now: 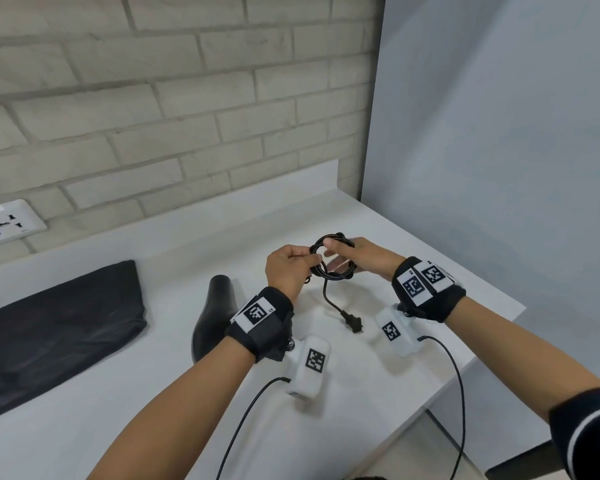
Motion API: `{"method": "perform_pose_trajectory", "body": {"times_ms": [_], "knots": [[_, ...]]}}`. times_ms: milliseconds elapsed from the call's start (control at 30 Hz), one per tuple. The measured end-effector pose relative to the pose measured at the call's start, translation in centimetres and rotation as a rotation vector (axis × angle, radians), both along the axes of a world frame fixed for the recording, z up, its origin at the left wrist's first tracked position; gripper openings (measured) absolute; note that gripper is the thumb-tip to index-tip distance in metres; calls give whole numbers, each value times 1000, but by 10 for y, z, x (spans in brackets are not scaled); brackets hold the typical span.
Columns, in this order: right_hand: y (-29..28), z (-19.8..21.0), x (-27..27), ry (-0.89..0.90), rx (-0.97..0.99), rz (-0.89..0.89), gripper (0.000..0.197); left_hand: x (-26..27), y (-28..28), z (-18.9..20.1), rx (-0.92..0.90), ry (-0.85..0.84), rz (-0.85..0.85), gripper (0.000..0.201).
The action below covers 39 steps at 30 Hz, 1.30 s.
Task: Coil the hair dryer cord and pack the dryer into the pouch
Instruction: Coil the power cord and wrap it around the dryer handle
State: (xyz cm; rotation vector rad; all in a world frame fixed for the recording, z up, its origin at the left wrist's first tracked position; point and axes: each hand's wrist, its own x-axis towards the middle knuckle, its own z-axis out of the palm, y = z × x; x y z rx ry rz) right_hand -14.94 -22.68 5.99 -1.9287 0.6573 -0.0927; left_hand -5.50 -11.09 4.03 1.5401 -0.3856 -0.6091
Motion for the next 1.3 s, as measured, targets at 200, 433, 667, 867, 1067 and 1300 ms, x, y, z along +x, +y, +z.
{"method": "perform_pose_trajectory", "body": {"times_ms": [200, 433, 667, 867, 1067, 1300], "knots": [[-7, 0, -5, 83, 159, 120, 32, -2, -2, -4, 10, -22, 4, 19], [-10, 4, -8, 226, 215, 250, 23, -3, 0, -2, 3, -69, 17, 18], [-22, -42, -36, 268, 120, 272, 43, 11, 5, 8, -65, 54, 47, 16], [2, -68, -32, 179, 17, 249, 56, 14, 9, 14, -85, 99, 39, 17], [12, -84, -21, 76, 22, 238, 10, 17, 17, 21, -124, 117, 51, 19], [-5, -56, -49, -130, 205, -26, 16, 19, 15, 21, -146, 114, 51, 17]]}}
